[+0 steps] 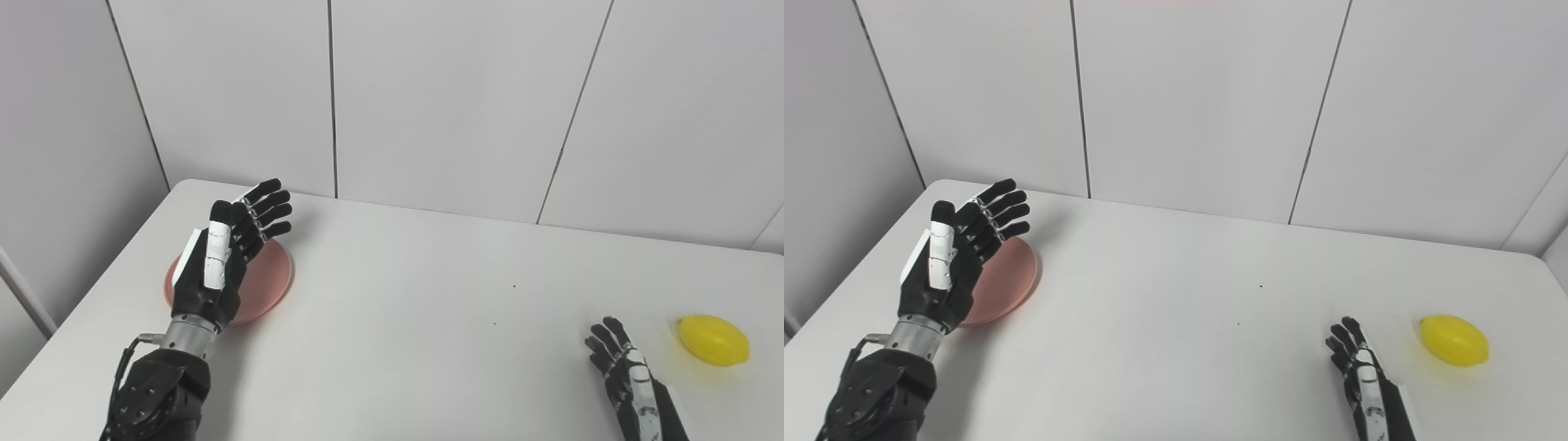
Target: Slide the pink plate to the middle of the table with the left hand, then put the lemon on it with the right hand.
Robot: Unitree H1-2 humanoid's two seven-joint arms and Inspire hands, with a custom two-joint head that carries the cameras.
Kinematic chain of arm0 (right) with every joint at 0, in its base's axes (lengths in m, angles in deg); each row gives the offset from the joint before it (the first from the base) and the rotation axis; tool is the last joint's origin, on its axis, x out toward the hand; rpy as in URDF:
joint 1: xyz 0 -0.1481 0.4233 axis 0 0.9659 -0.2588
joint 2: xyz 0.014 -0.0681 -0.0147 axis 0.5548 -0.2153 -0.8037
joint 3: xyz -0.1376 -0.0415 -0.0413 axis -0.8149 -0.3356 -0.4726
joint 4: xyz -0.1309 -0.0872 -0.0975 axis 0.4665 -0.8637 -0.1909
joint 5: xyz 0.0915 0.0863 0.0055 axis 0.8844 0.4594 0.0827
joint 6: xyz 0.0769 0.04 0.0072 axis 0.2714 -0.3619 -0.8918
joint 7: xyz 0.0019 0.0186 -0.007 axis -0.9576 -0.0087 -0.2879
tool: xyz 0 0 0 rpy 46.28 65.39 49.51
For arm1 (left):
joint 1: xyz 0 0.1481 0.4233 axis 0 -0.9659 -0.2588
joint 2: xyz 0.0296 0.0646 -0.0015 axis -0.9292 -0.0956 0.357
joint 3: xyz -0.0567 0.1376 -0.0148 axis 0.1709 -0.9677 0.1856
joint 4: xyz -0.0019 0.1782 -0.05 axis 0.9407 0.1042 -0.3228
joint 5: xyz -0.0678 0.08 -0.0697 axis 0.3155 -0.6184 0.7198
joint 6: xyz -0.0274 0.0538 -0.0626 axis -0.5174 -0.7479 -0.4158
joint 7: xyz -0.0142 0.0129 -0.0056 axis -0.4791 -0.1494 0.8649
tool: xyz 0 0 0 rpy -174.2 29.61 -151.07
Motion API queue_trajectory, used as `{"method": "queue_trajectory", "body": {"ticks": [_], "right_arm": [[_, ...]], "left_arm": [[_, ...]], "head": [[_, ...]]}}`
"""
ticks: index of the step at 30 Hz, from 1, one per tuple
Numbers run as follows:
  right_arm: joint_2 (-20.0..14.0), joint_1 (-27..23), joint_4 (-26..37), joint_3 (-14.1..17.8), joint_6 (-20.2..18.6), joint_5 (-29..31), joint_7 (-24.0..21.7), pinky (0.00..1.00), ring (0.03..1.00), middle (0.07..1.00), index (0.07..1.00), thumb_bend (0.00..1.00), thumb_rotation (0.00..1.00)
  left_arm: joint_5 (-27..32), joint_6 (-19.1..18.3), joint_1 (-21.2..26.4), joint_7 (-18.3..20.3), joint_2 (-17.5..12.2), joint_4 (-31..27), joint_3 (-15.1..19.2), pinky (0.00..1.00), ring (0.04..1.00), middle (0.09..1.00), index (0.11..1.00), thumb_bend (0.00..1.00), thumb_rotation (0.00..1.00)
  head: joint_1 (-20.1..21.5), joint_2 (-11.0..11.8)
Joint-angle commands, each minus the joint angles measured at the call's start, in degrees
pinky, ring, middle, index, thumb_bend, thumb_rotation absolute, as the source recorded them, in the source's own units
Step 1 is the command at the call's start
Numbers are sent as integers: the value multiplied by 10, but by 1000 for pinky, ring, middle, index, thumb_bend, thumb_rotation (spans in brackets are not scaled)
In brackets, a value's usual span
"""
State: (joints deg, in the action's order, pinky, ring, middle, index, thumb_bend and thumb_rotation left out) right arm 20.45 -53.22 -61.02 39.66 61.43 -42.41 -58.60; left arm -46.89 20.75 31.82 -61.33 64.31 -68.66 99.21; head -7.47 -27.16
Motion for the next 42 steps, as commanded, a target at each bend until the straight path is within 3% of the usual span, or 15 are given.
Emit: {"method": "queue_trajectory", "body": {"ticks": [1,7,13,17,21,29,37,42], "right_arm": [[4,15,-23,-6,5,6,-8,961,911,915,928,526,1000],[6,16,-14,-8,-3,3,-3,959,910,915,930,507,1000],[7,17,-11,-9,-6,1,-1,959,909,917,929,526,1000],[8,18,-6,-10,-12,-4,3,952,907,915,931,529,1000],[8,18,-12,-8,-7,2,-1,963,912,918,929,517,1000],[8,17,-12,-10,-6,0,0,962,910,914,926,522,1000],[8,17,-6,-12,-15,-3,3,963,911,917,925,525,1000],[9,17,-6,-12,-18,-1,2,974,919,921,927,524,1000]], "left_arm": [[13,48,27,24,-30,33,18,840,834,812,760,1000,928],[3,134,52,57,-81,145,44,863,830,813,757,1000,942],[23,204,79,106,-114,258,51,860,833,807,738,1000,923],[36,217,97,124,-126,290,57,836,830,797,780,996,947],[40,204,113,118,-134,290,65,842,825,815,805,945,976],[41,212,148,114,-143,344,86,800,809,799,779,969,912],[44,238,166,123,-152,421,98,850,815,814,788,968,894],[36,273,181,132,-169,492,99,778,791,794,752,1000,880]], "head": [[-1,-1],[1,-4],[5,-5],[3,-6],[4,-5],[6,-7],[6,-8],[7,-7]]}}
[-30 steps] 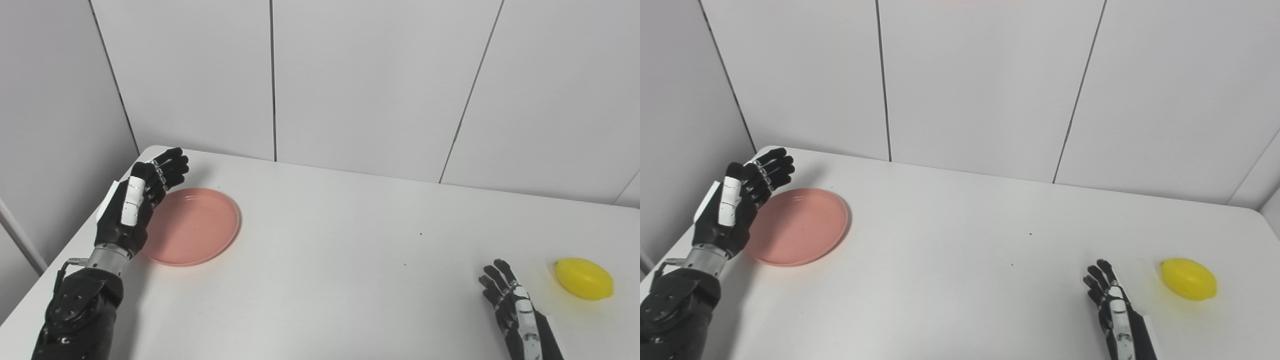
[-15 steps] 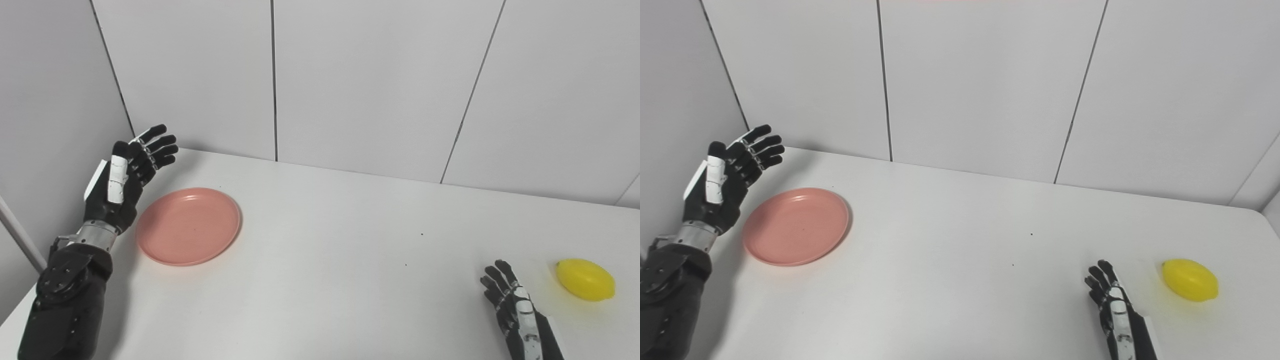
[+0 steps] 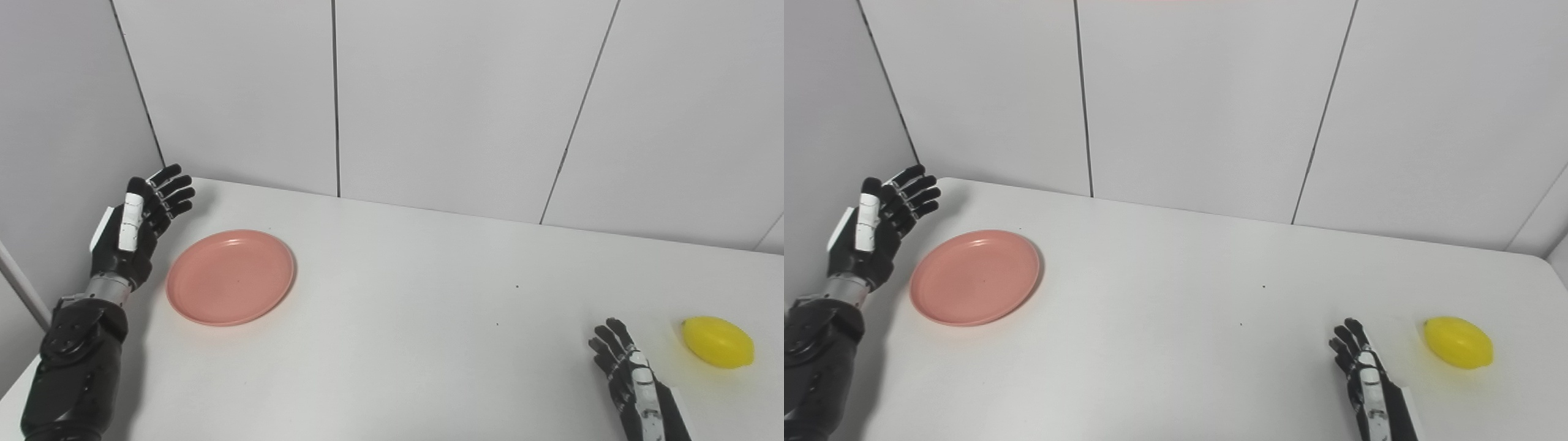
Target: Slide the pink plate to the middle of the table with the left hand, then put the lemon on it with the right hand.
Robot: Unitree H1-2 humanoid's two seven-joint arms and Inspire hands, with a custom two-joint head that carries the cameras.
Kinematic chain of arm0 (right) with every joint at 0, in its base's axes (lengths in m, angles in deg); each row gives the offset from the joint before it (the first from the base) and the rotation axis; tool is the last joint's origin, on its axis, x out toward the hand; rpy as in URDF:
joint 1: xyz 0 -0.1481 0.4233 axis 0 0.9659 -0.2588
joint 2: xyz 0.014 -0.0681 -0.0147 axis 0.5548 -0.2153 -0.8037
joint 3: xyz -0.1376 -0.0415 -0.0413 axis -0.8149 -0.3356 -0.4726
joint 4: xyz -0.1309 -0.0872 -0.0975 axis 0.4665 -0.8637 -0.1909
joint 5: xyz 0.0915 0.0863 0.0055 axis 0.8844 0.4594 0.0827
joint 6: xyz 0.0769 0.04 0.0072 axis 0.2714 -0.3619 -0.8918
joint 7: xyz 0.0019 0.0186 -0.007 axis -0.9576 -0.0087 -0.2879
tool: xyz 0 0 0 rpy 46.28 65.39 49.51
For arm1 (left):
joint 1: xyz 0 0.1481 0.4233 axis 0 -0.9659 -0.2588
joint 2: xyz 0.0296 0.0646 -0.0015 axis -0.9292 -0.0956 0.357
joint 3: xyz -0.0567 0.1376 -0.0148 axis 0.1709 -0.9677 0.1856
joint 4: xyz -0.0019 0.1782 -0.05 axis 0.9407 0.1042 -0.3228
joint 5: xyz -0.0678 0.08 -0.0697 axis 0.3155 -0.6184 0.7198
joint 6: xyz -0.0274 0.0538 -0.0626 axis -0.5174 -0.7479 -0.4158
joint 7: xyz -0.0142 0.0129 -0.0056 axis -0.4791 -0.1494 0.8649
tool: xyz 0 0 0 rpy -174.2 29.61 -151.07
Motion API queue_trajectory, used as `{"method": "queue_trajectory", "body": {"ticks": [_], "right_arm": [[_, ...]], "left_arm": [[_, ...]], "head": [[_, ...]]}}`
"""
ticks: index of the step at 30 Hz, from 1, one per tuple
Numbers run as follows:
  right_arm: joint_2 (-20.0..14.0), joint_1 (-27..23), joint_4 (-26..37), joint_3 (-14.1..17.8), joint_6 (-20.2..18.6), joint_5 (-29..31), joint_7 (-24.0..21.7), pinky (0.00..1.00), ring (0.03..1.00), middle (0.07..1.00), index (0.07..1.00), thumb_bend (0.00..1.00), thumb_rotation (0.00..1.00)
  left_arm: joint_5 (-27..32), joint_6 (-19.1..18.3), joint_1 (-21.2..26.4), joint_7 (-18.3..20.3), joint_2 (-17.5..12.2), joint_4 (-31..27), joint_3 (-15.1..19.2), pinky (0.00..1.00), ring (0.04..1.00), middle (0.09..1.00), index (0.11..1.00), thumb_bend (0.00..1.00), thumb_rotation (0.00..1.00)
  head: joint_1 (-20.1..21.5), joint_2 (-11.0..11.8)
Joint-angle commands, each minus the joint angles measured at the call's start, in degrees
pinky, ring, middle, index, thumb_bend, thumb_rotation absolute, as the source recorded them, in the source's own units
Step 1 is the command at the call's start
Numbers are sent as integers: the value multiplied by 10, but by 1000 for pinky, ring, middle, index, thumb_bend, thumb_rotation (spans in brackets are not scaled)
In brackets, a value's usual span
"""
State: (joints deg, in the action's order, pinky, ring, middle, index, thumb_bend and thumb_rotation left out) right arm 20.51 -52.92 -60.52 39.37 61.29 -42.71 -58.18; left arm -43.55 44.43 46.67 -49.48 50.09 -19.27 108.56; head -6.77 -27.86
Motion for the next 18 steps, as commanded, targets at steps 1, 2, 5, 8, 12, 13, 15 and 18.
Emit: {"method": "queue_trajectory", "body": {"ticks": [1,2,5,8,12,13,15,18], "right_arm": [[9,14,-11,-9,-17,1,-1,972,919,920,927,526,1000],[9,14,-12,-9,-16,0,-1,970,917,919,926,525,1000],[8,13,-16,-9,-13,2,-2,967,914,919,927,529,1000],[9,13,-15,-10,-13,1,-2,967,916,922,931,521,1000],[10,13,-16,-10,-12,-1,-1,966,913,917,927,525,1000],[10,13,-16,-10,-11,0,-1,966,913,917,927,525,1000],[11,13,-13,-10,-16,-2,1,966,912,917,929,524,1000],[10,13,-13,-11,-18,-6,3,960,910,916,928,508,1000]], "left_arm": [[3,44,36,17,-30,12,5,774,791,795,750,1000,881],[4,51,40,20,-33,28,4,763,787,795,749,1000,877],[10,82,52,32,-39,78,6,736,776,787,748,1000,865],[11,119,64,38,-44,131,10,718,758,763,738,1000,848],[14,157,78,46,-52,204,14,688,721,722,719,1000,834],[17,160,81,50,-52,214,16,691,719,719,721,1000,832],[14,161,85,48,-54,240,15,713,731,728,726,997,847],[14,163,86,49,-52,263,14,706,738,729,733,1000,845]], "head": [[-1,0],[-1,0],[-1,0],[0,-1],[0,-2],[0,-2],[0,-3],[1,-4]]}}
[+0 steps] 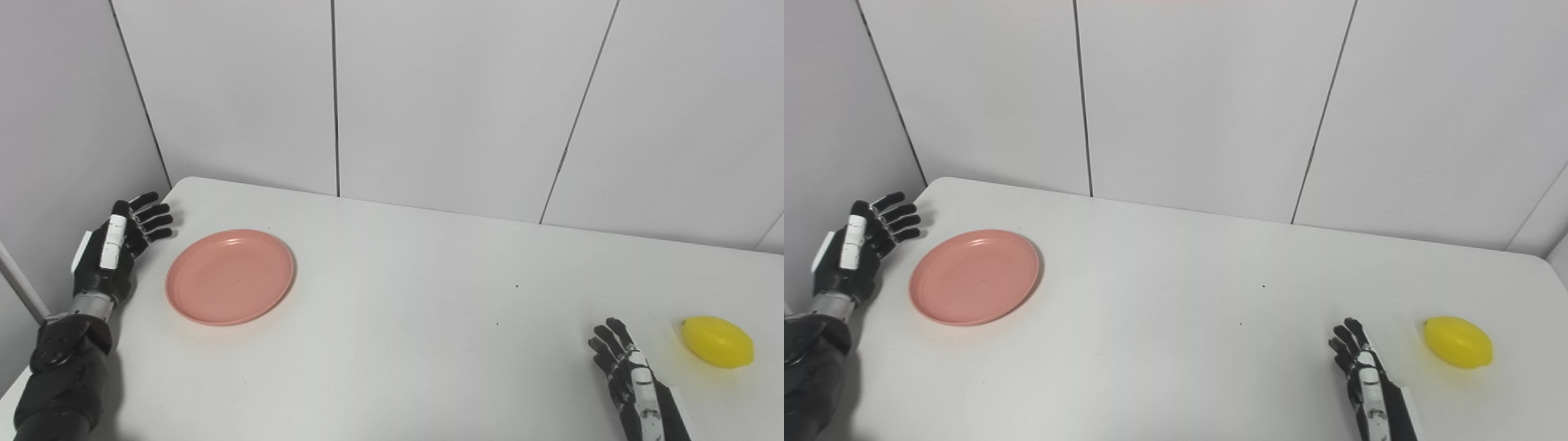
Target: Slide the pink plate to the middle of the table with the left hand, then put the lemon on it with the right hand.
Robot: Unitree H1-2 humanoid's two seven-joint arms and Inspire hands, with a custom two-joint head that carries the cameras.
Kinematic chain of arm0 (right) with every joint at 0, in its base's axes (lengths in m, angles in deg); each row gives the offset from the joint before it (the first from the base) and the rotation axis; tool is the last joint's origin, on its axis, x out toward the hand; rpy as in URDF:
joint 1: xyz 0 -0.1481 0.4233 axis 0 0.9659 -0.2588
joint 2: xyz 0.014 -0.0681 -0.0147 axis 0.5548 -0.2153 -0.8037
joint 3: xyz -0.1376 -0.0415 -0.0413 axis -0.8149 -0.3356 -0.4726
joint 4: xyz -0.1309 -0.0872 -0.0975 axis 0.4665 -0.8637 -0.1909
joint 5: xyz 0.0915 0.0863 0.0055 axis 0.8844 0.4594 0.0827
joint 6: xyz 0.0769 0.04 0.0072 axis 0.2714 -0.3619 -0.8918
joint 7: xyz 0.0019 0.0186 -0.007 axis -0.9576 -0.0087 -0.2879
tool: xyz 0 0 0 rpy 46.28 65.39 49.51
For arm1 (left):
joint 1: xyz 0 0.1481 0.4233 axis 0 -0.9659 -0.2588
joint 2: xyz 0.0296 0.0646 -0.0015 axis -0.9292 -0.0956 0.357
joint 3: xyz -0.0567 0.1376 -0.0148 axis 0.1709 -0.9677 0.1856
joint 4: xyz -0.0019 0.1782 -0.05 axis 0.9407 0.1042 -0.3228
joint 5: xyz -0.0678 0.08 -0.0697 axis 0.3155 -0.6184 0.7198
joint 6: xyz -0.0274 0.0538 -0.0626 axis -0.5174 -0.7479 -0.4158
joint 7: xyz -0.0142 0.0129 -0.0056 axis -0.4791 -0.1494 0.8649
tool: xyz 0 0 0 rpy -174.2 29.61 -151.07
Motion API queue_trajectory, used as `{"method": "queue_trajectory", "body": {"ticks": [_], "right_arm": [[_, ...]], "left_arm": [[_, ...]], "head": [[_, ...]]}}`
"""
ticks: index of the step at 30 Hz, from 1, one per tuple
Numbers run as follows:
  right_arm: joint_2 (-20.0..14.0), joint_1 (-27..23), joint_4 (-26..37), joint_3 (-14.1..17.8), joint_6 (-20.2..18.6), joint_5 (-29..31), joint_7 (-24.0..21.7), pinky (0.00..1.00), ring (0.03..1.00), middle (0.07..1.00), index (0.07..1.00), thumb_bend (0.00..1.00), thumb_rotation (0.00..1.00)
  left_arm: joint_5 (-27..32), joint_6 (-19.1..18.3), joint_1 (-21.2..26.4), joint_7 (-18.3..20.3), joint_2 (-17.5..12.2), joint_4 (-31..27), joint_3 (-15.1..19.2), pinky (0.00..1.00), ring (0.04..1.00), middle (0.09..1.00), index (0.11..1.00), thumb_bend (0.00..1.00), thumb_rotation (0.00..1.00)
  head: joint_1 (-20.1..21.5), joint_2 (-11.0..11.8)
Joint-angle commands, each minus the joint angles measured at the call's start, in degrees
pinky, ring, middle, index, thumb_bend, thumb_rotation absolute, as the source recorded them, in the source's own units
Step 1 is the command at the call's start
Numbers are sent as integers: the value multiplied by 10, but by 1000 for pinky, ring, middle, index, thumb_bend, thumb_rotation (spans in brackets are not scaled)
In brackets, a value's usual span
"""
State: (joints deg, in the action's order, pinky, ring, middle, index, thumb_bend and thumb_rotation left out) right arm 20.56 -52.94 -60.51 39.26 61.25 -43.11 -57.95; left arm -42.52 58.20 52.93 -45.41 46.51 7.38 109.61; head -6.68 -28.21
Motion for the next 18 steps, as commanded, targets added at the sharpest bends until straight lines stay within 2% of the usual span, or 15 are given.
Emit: {"method": "queue_trajectory", "body": {"ticks": [1,4,7,9,10,14,16,18], "right_arm": [[10,13,-13,-10,-18,-2,1,959,909,915,927,509,1000],[9,11,-18,-11,-13,3,-3,967,914,918,931,517,1000],[9,11,-18,-12,-13,0,-1,970,917,920,937,526,1000],[10,12,-13,-14,-20,-4,3,959,911,917,934,525,1000],[10,13,-10,-14,-24,-5,5,957,911,916,934,521,1000],[11,13,-11,-17,-20,-3,6,959,911,915,933,505,1000],[11,13,-11,-18,-18,-4,7,959,910,914,930,511,1000],[10,13,-9,-20,-19,-8,8,953,909,917,936,529,1000]], "left_arm": [[7,25,23,12,-15,-1,4,708,749,745,727,1000,836],[17,22,24,32,-11,16,7,711,756,754,727,1000,830],[13,18,24,34,-8,24,7,757,781,773,751,1000,831],[14,11,18,31,-1,10,7,793,814,804,819,1000,818],[15,7,15,29,2,1,8,798,817,805,825,1000,819],[24,0,12,36,9,0,13,837,840,805,805,990,819],[27,0,9,42,10,0,11,810,823,788,778,967,819],[26,4,8,48,11,4,10,816,826,814,801,954,792]], "head": [[0,0],[2,0],[4,0],[5,-1],[5,-1],[6,-2],[8,-2],[9,-3]]}}
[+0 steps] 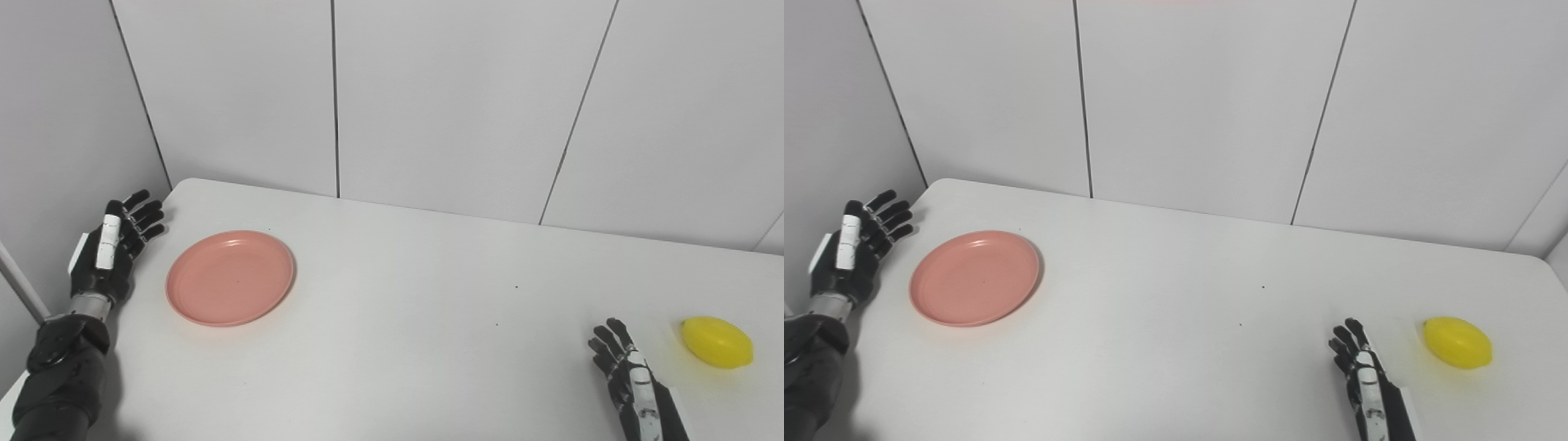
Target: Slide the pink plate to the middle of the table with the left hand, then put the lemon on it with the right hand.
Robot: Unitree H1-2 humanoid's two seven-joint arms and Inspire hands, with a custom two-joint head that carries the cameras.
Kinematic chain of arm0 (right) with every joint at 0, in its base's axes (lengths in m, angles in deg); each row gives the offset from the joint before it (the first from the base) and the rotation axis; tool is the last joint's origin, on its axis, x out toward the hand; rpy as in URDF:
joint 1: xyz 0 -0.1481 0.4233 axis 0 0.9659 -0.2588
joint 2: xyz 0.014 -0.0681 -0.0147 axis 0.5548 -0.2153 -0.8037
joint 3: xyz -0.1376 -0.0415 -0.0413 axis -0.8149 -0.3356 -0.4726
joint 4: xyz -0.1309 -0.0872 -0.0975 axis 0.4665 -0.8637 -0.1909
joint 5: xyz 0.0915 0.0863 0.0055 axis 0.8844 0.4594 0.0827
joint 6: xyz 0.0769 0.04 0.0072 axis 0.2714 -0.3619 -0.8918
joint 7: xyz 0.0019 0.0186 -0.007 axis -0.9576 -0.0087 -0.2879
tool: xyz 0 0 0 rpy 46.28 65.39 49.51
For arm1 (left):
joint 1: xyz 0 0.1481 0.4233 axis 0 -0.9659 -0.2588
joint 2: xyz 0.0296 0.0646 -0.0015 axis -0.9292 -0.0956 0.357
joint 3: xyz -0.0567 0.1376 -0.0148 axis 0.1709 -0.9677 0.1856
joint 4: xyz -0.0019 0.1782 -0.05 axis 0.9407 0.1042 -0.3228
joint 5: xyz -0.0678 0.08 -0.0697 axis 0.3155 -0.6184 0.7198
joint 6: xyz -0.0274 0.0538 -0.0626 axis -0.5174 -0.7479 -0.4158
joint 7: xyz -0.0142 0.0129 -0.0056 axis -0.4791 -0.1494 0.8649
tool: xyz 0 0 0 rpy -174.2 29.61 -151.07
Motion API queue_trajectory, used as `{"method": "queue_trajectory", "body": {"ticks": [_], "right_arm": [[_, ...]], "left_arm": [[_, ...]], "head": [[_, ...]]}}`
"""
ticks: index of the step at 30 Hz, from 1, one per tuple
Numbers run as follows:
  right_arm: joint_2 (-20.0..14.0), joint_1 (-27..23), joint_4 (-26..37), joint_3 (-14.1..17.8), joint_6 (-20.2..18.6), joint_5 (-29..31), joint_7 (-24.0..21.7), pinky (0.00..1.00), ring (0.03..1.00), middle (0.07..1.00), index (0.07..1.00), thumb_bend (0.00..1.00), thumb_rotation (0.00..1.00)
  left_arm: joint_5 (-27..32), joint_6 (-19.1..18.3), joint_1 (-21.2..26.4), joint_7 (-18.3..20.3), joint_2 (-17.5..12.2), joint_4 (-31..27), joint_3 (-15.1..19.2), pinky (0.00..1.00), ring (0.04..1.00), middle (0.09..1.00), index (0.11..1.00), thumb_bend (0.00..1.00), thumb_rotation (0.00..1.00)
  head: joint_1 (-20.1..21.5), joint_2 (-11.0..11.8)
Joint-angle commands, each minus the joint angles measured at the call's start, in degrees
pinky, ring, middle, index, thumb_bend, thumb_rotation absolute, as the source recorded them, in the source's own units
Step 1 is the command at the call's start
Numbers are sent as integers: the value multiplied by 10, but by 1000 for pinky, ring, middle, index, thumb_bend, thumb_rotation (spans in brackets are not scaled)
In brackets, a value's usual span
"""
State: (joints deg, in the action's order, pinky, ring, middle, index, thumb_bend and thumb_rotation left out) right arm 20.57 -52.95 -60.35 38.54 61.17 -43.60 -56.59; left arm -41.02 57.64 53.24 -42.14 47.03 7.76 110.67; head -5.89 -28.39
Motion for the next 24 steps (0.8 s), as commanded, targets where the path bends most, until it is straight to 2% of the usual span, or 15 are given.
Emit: {"method": "queue_trajectory", "body": {"ticks": [1,6,9,17,24], "right_arm": [[10,13,-10,-14,-18,-5,-5,951,908,917,936,532,1000],[7,13,-10,-18,-16,-9,-7,947,906,916,937,539,1000],[8,14,-1,-18,-28,-7,-4,951,910,919,944,540,1000],[10,15,4,-21,-33,-9,0,939,902,916,937,547,1000],[10,14,4,-23,-32,-14,3,932,893,905,931,552,1000]], "left_arm": [[10,11,3,17,7,-1,-2,812,824,812,797,955,790],[3,-2,-13,8,17,-40,-11,775,807,801,787,960,786],[4,-24,-26,8,24,-72,-17,784,803,793,786,908,811],[-5,-71,-55,-12,39,-149,-33,779,795,799,781,915,818],[-21,-125,-79,-47,51,-235,-45,779,792,786,763,899,809]], "head": [[1,-2],[2,-3],[4,-4],[6,-5],[8,-7]]}}
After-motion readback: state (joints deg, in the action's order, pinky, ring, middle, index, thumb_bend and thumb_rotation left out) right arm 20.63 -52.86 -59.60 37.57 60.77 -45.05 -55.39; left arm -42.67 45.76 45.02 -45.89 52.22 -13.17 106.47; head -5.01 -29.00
